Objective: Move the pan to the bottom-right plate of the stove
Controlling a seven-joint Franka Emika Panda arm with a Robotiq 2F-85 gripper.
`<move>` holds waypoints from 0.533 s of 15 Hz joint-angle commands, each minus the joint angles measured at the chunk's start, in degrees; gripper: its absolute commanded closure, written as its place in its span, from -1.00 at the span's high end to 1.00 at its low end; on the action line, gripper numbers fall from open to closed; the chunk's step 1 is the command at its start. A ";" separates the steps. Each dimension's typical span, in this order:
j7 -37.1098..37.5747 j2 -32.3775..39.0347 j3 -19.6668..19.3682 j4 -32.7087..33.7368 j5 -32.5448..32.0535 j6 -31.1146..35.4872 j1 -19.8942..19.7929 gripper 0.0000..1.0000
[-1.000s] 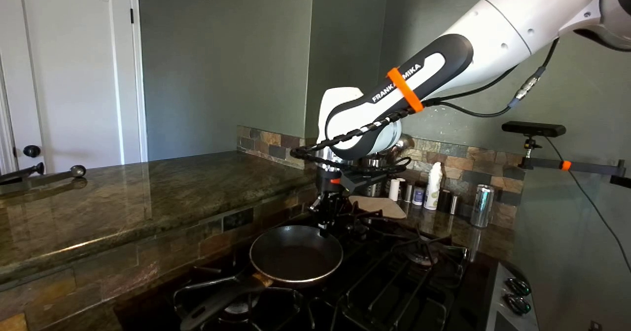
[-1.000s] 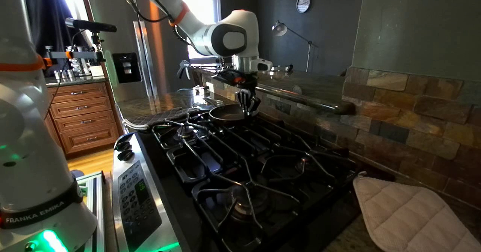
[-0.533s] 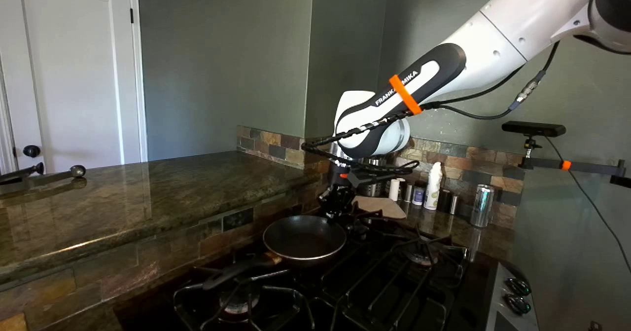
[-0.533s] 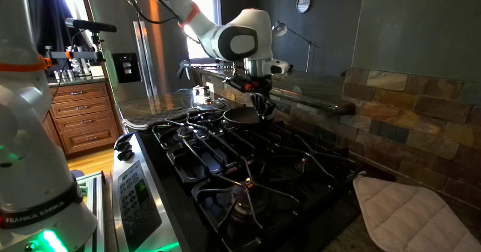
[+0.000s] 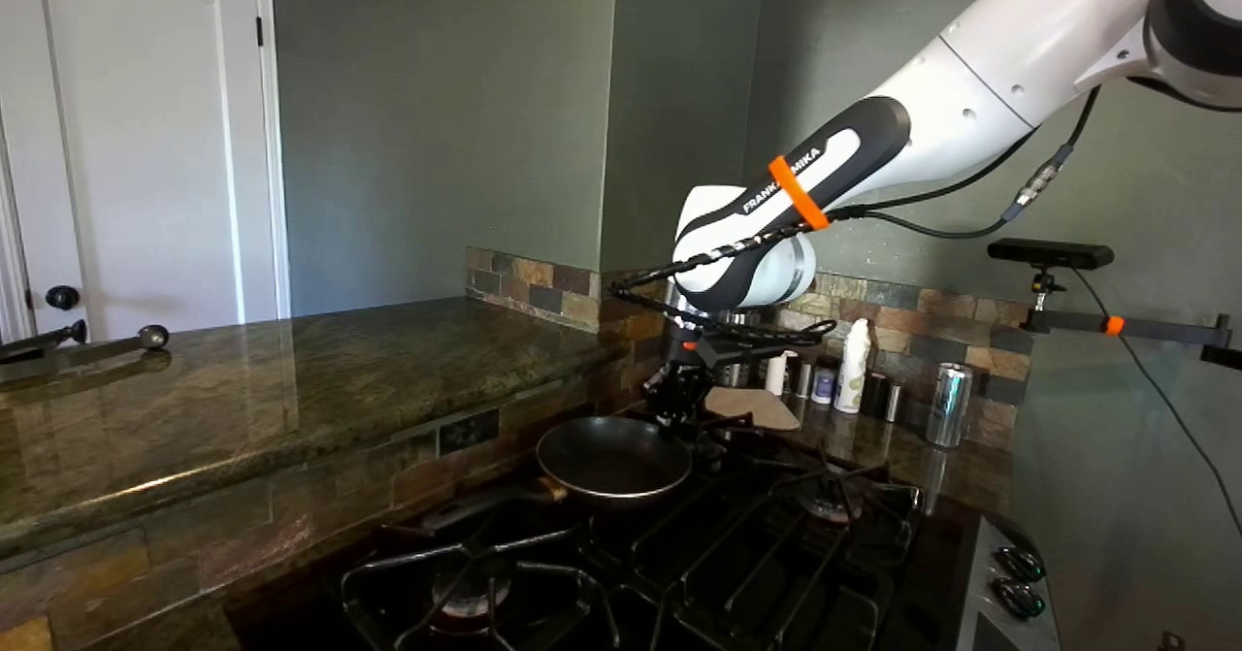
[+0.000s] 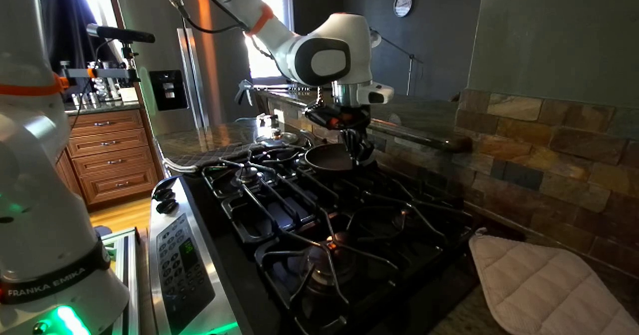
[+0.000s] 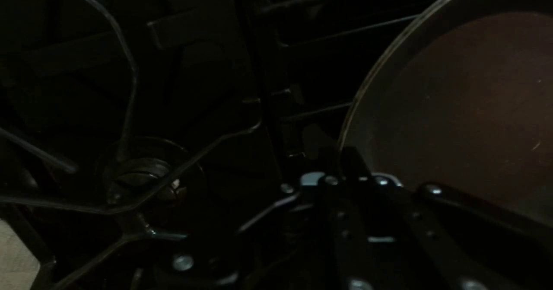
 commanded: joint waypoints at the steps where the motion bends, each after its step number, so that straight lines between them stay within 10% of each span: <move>1: 0.66 0.69 -1.84 -0.06 -2.02 1.03 -0.95 -0.96; 8: -0.09 0.00 -1.78 0.11 -1.03 -0.20 -1.03 -0.85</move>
